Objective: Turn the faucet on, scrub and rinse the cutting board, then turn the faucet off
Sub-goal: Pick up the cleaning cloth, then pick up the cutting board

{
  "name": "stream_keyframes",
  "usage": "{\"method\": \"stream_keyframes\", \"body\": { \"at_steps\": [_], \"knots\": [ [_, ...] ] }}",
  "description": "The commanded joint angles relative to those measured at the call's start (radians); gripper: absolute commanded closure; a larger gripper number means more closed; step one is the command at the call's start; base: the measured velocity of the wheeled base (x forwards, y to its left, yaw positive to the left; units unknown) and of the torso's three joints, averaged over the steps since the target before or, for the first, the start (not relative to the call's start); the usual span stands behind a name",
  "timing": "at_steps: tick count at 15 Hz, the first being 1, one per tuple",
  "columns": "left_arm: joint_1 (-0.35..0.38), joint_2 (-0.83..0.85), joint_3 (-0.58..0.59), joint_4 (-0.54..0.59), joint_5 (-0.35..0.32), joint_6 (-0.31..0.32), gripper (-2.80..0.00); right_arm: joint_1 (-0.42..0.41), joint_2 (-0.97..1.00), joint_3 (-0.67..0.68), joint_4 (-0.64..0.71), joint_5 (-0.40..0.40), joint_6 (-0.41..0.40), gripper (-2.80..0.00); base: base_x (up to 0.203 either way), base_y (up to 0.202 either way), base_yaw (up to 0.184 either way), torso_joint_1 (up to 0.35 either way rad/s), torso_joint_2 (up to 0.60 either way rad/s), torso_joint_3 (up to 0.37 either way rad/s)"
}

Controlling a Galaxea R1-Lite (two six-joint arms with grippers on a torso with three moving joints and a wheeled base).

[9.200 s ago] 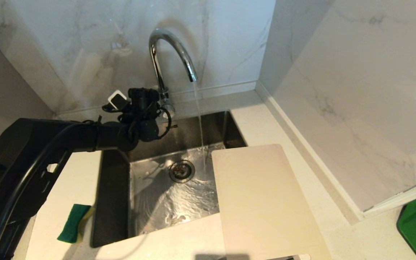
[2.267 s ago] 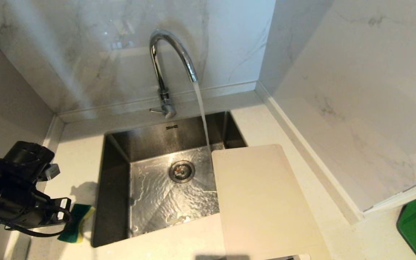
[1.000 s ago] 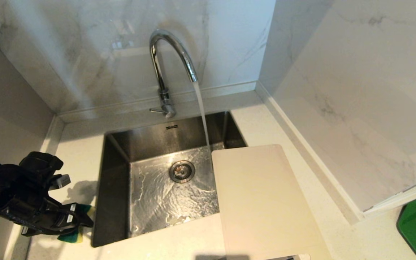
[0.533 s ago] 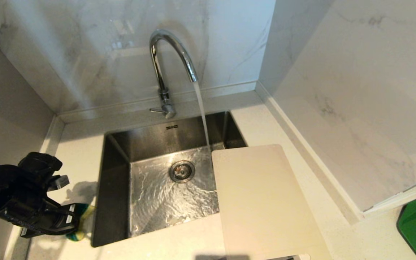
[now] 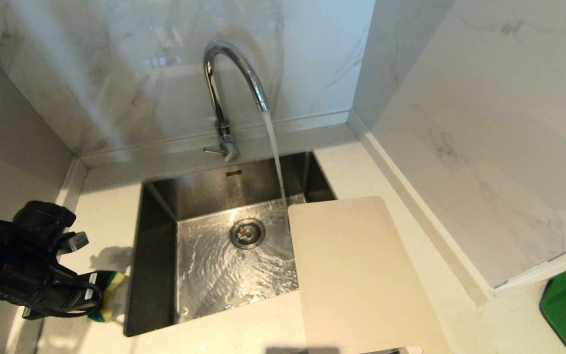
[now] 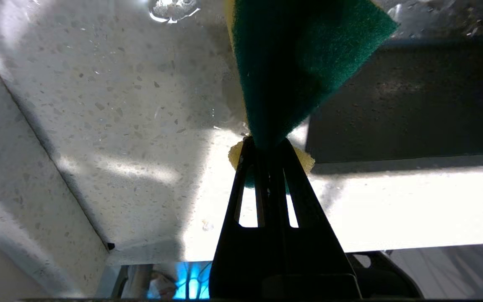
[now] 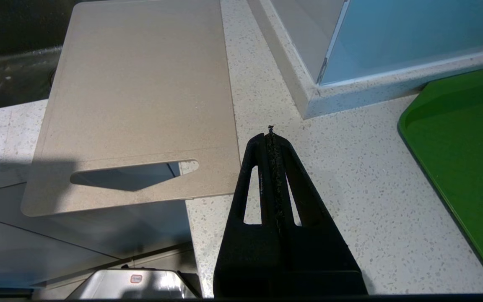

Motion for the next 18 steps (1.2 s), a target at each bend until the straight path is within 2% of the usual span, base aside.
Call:
{"method": "stream_keyframes", "body": {
  "at_steps": [1, 6, 9, 11, 13, 18],
  "knots": [
    [0.003, -0.053, -0.003, 0.001, 0.001, -0.001, 0.0, 0.0, 0.0, 0.0, -0.001, 0.001, 0.0, 0.0, 0.0, 0.0, 0.0, 0.0, 0.0, 0.0],
    [0.03, -0.145, -0.01, 0.0, 0.005, 0.021, 0.0, 0.0, 0.0, 0.0, -0.001, 0.001, 0.0, 0.0, 0.0, 0.0, 0.0, 0.0, 0.0, 0.0],
    [0.105, -0.269, -0.014, -0.009, 0.003, 0.154, 0.0, 0.0, 0.001, 0.0, -0.001, 0.001, 0.0, 0.0, 0.0, 0.0, 0.0, 0.0, 0.0, 0.0],
    [0.156, -0.35, -0.01, -0.029, 0.002, 0.199, 0.0, 0.0, 0.0, 0.0, -0.001, 0.001, 0.0, 0.0, 0.0, 0.0, 0.0, 0.0, 0.0, 0.0],
    [0.192, -0.431, 0.002, -0.066, -0.008, 0.208, 0.0, 0.0, 0.0, 0.0, -0.001, 0.001, 0.0, 0.0, 0.0, 0.0, 0.0, 0.0, 0.0, 0.0],
    [0.203, -0.602, 0.062, -0.078, -0.035, 0.213, 0.0, 0.0, 0.0, 0.0, -0.001, 0.001, 0.0, 0.0, 0.0, 0.0, 0.0, 0.0, 0.0, 0.0]
  ]
}}
